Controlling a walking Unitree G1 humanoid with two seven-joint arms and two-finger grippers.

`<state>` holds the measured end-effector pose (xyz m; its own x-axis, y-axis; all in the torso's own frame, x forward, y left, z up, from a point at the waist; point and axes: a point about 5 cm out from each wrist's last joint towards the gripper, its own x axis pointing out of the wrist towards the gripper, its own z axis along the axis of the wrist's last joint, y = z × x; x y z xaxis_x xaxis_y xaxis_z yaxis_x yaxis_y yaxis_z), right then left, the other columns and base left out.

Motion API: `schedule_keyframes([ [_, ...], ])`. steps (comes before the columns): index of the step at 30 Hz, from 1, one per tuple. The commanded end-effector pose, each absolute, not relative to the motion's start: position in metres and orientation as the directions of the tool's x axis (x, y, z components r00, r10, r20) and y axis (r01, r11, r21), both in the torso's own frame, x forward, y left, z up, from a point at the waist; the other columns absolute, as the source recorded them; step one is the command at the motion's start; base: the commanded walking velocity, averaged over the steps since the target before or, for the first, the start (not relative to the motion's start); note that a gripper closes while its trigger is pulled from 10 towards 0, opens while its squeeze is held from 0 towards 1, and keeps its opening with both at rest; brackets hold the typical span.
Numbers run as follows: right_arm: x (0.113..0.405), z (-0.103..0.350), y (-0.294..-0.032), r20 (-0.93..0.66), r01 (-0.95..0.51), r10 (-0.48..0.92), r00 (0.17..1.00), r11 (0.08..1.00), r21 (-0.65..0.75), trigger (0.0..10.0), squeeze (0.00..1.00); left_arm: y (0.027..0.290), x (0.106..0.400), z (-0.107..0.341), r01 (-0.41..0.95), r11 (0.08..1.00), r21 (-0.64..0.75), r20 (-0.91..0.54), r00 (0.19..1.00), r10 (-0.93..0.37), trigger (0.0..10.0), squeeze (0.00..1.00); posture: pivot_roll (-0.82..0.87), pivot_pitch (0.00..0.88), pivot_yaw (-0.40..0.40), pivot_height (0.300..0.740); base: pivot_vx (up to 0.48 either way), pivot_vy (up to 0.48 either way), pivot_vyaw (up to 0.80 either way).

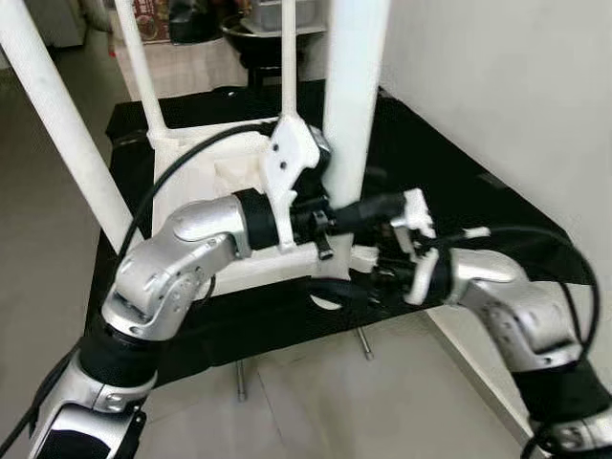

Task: Building children table

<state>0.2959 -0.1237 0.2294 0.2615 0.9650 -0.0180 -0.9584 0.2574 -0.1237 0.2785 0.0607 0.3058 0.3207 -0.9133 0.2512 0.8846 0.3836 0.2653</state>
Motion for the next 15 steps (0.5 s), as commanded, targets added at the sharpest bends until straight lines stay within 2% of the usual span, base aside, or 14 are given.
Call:
schedule_keyframes([
  [1, 0.297, 0.225, -0.111, -0.047, -0.961, 0.968, 0.246, 0.238, -0.138, 10.0, 0.0, 0.057, 0.276, 0.305, 0.892, 0.372, 0.258, 0.258, 0.307, -0.916, 0.0, 0.0, -0.08, 0.054, -0.027, 0.74, 0.0, 0.0, 0.0],
  [4, 0.298, 0.224, -0.109, -0.047, -0.96, 0.966, 0.255, 0.247, -0.134, 10.0, 0.0, 0.057, 0.277, 0.306, 0.89, 0.376, 0.258, 0.262, 0.31, -0.914, 0.0, 0.0, -0.08, 0.053, -0.028, 0.74, 0.0, 0.0, 0.0],
  [5, 0.298, 0.223, -0.106, -0.047, -0.957, 0.964, 0.263, 0.255, -0.136, 5.4, 0.0, 0.057, 0.278, 0.307, 0.889, 0.379, 0.257, 0.267, 0.312, -0.912, 0.0, 0.0, -0.08, 0.055, -0.027, 0.74, 0.0, 0.0, 0.0],
  [6, 0.298, 0.223, -0.105, -0.045, -0.956, 0.963, 0.267, 0.259, -0.136, 3.8, 0.0, 0.057, 0.278, 0.308, 0.888, 0.381, 0.257, 0.271, 0.312, -0.911, 0.0, 0.0, -0.08, 0.055, -0.027, 0.74, 0.0, 0.0, 0.0],
  [7, 0.299, 0.223, -0.104, -0.044, -0.955, 0.962, 0.271, 0.263, -0.137, 0.6, 0.0, 0.057, 0.278, 0.309, 0.887, 0.382, 0.258, 0.273, 0.312, -0.91, 0.0, 0.0, -0.08, 0.054, -0.028, 0.74, 0.0, 0.0, 0.0],
  [8, 0.299, 0.222, -0.103, -0.044, -0.953, 0.96, 0.277, 0.268, -0.14, 0.0, 0.0, 0.057, 0.278, 0.309, 0.887, 0.383, 0.258, 0.275, 0.312, -0.909, 0.0, 0.0, -0.08, 0.054, -0.028, 0.74, 0.0, 0.0, 0.0],
  [15, 0.303, 0.222, -0.098, -0.018, -0.936, 0.944, 0.329, 0.323, -0.136, 0.0, 0.0, 0.058, 0.279, 0.312, 0.885, 0.391, 0.253, 0.29, 0.317, -0.903, 0.0, 0.0, -0.08, 0.055, -0.026, 0.74, 0.0, 0.0, 0.0],
])
